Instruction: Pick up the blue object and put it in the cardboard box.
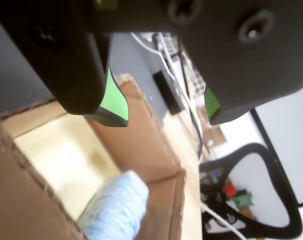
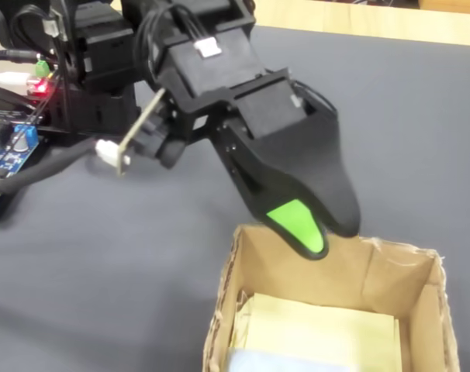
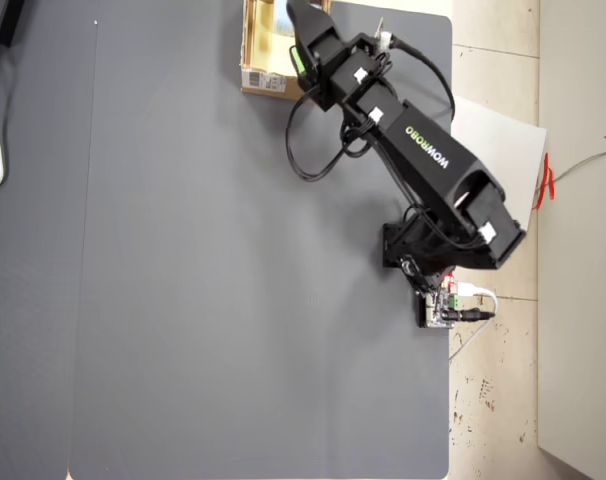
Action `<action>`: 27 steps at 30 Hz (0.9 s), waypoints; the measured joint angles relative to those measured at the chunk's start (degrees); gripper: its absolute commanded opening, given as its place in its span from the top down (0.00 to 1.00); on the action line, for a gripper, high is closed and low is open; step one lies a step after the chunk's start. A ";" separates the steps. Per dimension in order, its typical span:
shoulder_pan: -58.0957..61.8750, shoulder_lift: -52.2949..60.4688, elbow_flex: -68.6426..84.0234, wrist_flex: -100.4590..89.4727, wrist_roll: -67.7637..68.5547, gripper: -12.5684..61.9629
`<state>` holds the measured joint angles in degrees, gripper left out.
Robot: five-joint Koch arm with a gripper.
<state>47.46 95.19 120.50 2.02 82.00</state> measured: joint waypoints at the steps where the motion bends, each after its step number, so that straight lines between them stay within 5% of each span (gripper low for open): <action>1: -0.35 0.26 0.09 0.09 0.09 0.43; 27: -31.55 28.39 31.99 -5.36 10.81 0.39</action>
<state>15.91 123.57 152.49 -3.34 92.81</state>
